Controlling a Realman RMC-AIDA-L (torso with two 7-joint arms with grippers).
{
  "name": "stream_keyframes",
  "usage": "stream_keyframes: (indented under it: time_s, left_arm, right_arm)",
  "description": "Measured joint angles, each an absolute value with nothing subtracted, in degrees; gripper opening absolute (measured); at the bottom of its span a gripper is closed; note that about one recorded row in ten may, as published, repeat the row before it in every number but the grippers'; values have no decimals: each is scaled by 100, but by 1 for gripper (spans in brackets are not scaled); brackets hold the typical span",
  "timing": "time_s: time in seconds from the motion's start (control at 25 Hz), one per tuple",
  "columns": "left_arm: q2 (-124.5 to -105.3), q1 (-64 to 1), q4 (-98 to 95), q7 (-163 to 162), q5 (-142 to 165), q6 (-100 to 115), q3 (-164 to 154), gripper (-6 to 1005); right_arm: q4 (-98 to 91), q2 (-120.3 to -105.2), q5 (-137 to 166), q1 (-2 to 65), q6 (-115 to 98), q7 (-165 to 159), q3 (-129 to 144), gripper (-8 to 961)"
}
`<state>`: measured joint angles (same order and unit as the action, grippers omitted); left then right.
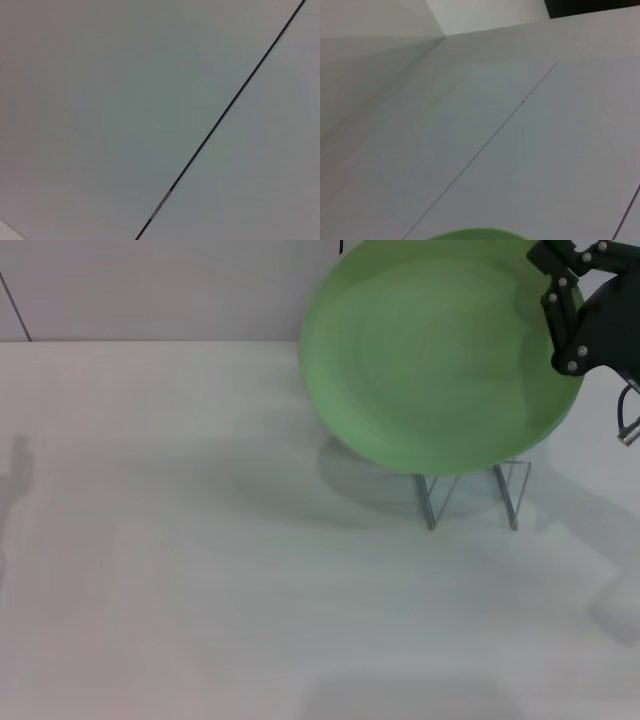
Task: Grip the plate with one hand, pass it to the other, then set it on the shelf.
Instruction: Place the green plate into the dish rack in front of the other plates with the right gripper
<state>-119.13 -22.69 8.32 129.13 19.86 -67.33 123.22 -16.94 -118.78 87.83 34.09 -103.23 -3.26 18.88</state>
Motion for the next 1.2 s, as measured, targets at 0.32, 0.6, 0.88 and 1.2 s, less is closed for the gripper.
stream_keyframes:
  time_s: [0.32, 0.6, 0.88, 1.2]
  left_arm:
    - [-11910, -2311, 823, 12863, 1986, -6779, 12322, 453]
    - [-11909, -2315, 823, 12851, 1986, -6779, 12322, 453]
    - [-11908, -2323, 824, 12698, 1988, -6779, 12316, 452]
    - [-11909, -2340, 656, 12554, 2004, -6948, 12304, 452]
  right_arm:
    - [-1822, -11881, 8772, 3435, -10208, -260, 1909, 34]
    - [-2056, -11879, 8863, 3428, -10195, 58, 1974, 34]
    - [-2379, -11872, 8869, 3391, -10210, 71, 2025, 33]
    - [-2964, -11850, 8875, 3352, -10259, 90, 2025, 33]
